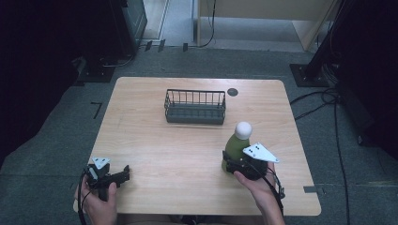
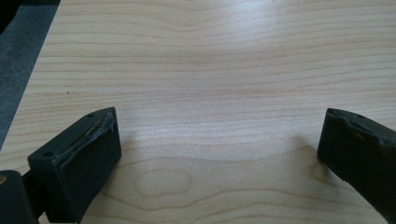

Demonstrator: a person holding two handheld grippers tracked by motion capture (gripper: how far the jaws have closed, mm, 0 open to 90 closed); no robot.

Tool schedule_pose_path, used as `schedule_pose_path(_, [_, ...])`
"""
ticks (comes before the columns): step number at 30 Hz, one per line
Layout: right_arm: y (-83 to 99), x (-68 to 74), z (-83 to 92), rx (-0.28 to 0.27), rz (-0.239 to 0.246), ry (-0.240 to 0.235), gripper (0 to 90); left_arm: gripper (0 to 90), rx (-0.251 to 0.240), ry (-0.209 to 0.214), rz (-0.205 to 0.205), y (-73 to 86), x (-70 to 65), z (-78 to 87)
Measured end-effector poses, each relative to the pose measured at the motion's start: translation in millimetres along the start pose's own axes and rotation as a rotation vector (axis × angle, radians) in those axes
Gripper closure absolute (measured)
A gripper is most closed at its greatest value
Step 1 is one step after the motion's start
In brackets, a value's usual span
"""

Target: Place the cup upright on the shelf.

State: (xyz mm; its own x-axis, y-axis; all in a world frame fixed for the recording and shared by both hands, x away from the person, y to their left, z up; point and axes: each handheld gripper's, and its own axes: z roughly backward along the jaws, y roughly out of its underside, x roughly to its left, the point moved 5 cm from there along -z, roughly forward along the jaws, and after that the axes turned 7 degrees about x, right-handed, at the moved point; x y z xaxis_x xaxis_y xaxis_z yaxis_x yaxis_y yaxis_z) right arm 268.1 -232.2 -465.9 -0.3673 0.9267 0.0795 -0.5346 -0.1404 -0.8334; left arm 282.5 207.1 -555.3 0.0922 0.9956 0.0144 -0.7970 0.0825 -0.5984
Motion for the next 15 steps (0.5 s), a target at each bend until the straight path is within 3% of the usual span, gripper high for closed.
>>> schedule_pose_path(4, [-2.7, 2.7, -1.2, 0.011, 0.033, -0.003, 20.2, 0.0, 0.000, 0.000, 0.000, 0.0, 0.0, 0.0])
schedule_pose_path(15, [-26.2, 5.3, -6.9, -0.005, 0.019, -0.014, 20.4, 0.0, 0.001, 0.000, 0.001, 0.0, -0.1, 0.0])
